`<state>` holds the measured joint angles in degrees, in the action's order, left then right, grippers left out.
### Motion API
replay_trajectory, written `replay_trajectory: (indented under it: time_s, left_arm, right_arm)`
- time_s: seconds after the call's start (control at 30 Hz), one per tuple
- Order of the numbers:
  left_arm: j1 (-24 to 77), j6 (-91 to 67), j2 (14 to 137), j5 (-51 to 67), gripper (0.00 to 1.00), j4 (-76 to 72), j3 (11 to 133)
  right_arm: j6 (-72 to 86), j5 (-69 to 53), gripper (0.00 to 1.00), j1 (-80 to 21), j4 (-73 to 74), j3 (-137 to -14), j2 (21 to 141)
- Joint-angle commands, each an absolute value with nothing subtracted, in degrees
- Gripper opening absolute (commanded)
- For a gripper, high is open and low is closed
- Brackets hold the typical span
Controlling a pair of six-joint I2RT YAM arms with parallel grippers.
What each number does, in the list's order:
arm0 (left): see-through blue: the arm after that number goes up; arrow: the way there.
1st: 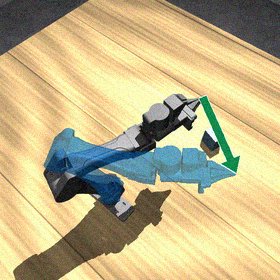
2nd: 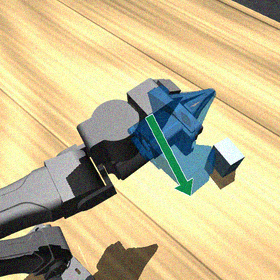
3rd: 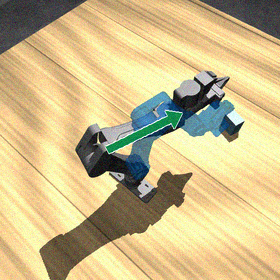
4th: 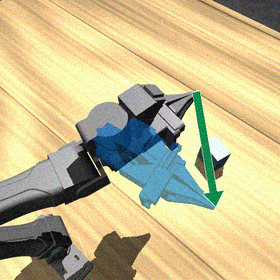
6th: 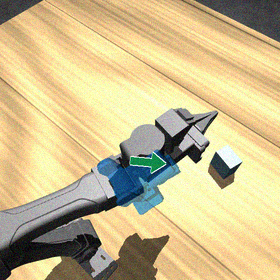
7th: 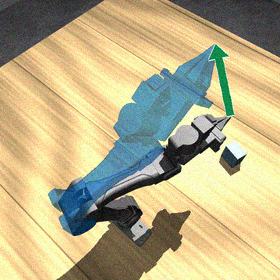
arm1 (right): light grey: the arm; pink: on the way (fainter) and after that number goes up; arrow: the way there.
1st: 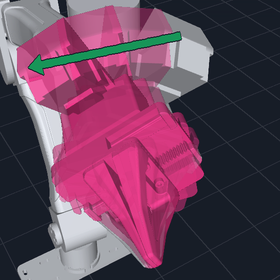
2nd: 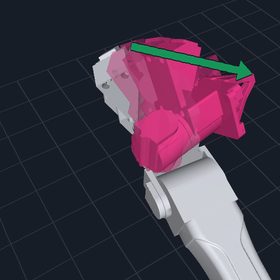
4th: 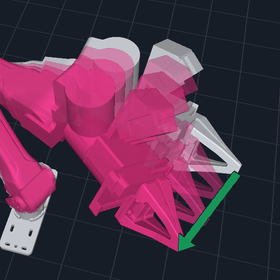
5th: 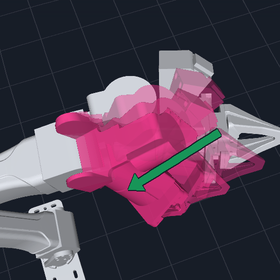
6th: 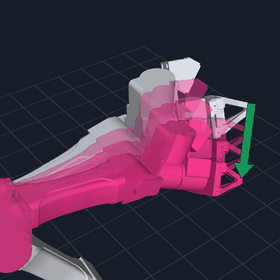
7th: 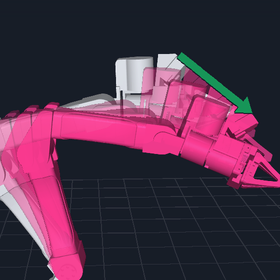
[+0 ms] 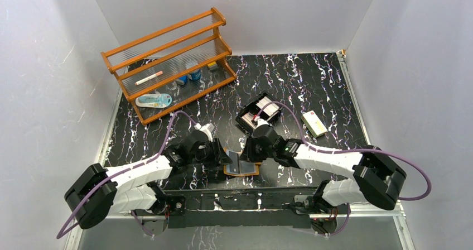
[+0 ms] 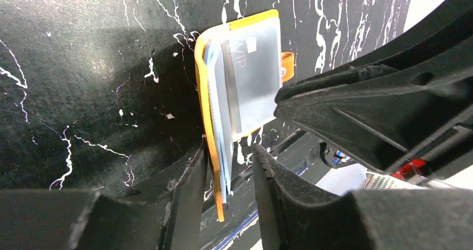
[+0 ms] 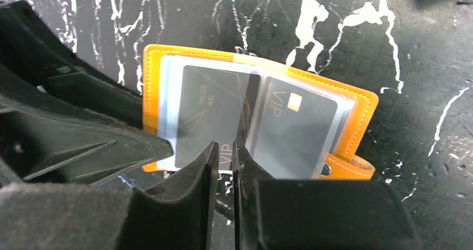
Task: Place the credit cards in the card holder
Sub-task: Insert the credit card into the card holder, then turn over the card slot in the card holder.
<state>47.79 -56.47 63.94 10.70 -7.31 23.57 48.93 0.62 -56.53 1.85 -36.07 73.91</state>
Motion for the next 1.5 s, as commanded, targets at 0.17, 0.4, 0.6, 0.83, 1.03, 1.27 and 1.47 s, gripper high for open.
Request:
replay_trajectory:
  time_s: [0.17,0.4,0.6,0.83,1.03,1.27,1.47]
  left_arm:
    - [47.94,-54.28,66.03,10.87,0.20,-8.59,26.27]
    - [47.98,-53.47,64.26,12.75,0.00,-8.07,26.70]
    - [47.94,-54.34,58.60,13.73,0.00,-5.45,27.48]
    - [47.99,-56.04,56.93,15.27,0.00,-7.08,25.93]
    - [47.98,-56.01,58.42,16.02,0.00,-9.12,24.98]
    - [47.99,-56.05,59.94,17.55,0.02,-13.48,23.85]
    - [47.93,-56.05,60.58,18.11,0.03,-15.58,22.83]
  right_arm:
    - [50.71,4.23,0.22,-57.17,-4.70,-31.98,76.07]
    - [51.15,4.38,0.22,-57.38,-6.14,-30.25,77.00]
    - [51.82,2.17,0.22,-58.62,-9.22,-30.21,79.19]
    - [52.29,0.99,0.22,-59.49,-11.32,-30.32,81.72]
    - [52.38,0.50,0.22,-59.66,-12.27,-30.15,82.54]
    - [52.54,-0.36,0.22,-59.69,-13.69,-30.14,83.92]
    - [52.38,-0.36,0.22,-59.75,-13.96,-30.01,84.07]
